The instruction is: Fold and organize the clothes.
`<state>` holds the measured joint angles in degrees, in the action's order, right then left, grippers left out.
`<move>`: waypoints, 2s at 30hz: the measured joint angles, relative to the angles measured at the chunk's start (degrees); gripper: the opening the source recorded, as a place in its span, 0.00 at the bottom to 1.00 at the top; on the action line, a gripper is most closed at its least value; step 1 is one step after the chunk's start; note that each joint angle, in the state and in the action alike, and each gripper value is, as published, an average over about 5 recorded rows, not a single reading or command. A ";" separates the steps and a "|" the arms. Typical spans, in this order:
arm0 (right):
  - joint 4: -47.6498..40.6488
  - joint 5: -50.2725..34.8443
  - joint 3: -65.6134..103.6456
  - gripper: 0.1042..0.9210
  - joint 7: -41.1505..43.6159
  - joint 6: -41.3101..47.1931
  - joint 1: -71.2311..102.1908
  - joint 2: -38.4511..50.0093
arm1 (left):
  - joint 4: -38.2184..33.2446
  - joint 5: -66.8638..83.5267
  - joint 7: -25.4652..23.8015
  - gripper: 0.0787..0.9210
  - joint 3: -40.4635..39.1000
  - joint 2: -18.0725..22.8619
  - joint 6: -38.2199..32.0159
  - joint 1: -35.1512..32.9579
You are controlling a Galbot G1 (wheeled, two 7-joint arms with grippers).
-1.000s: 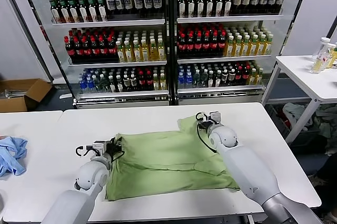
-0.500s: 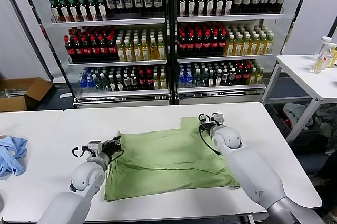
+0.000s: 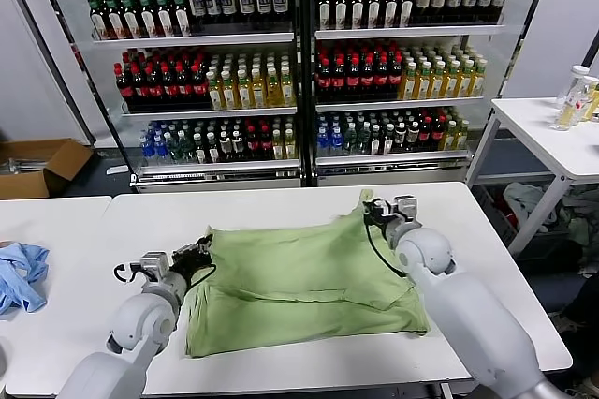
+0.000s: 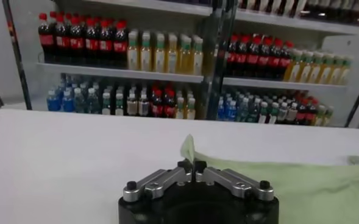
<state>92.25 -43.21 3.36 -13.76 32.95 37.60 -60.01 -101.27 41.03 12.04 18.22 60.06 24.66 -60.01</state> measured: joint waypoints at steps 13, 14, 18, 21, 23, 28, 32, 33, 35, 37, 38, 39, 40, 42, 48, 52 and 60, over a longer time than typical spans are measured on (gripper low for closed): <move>16.96 -0.08 8.49 0.00 -0.65 0.13 15.59 6.85 | -8.51 0.05 -0.91 0.01 3.00 -1.26 1.25 -7.69; 18.05 0.05 9.22 0.00 -0.72 0.14 17.03 7.05 | -9.06 -0.08 -0.98 0.01 3.23 -1.36 1.38 -8.35; 21.62 0.64 11.88 0.00 -1.02 0.16 22.48 7.51 | -11.10 -0.81 -1.10 0.01 3.97 -1.51 2.03 -11.07; 23.47 1.13 13.35 0.00 -1.17 0.17 26.13 7.64 | -12.08 -1.44 -1.12 0.01 4.33 -1.46 2.76 -12.95; 24.30 1.49 13.99 0.00 -1.30 0.18 28.18 7.65 | -12.39 -1.94 -1.17 0.01 4.46 -1.41 3.26 -13.94; 25.32 2.57 14.69 0.00 -1.52 0.24 31.45 7.28 | -12.68 -3.87 -1.58 0.01 4.37 -1.01 3.91 -15.79; 26.00 4.66 14.71 0.04 -0.77 0.24 33.15 6.81 | -12.80 -6.88 -2.14 0.08 3.85 -0.43 3.75 -17.10; 26.27 5.35 14.71 0.06 -0.55 0.23 33.57 6.68 | -12.93 -7.82 -2.19 0.11 3.68 -0.25 3.60 -17.40; 26.85 6.76 14.74 0.14 -0.23 0.17 34.39 6.50 | -13.31 -9.83 -2.16 0.18 3.37 0.21 3.16 -17.99; 27.47 8.12 14.90 0.20 -0.04 0.05 35.20 6.43 | -13.85 -11.88 -1.94 0.25 3.19 0.82 2.54 -18.65; 27.80 8.76 15.03 0.24 0.04 -0.03 35.63 6.44 | -14.16 -12.91 -1.76 0.28 3.15 1.18 2.18 -19.02; 28.14 9.38 15.20 0.27 0.12 -0.14 36.08 6.45 | -14.52 -13.93 -1.49 0.31 3.16 1.58 1.79 -19.42; 28.50 9.96 15.39 0.31 0.19 -0.26 36.54 6.44 | -14.90 -14.96 -1.16 0.35 3.19 2.02 1.38 -19.86; 29.21 11.08 15.83 0.38 0.36 -0.50 37.51 6.35 | -15.69 -17.05 -0.34 0.42 3.25 3.04 0.61 -20.84; 30.70 13.48 16.82 0.59 0.74 -0.78 40.03 5.58 | -17.00 -22.66 2.57 0.62 3.07 6.93 -0.45 -24.05; 31.14 14.52 16.94 0.73 0.82 -0.84 41.13 4.98 | -17.03 -25.27 4.22 0.77 2.99 9.44 -0.49 -25.05; 32.11 15.50 17.46 0.88 0.77 -0.89 42.84 4.55 | -15.06 -27.26 6.84 0.88 3.06 12.79 -0.11 -24.58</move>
<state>124.35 -27.71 20.82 -12.98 32.07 80.44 -55.46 -116.33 13.77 18.88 21.28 72.85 24.56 -84.59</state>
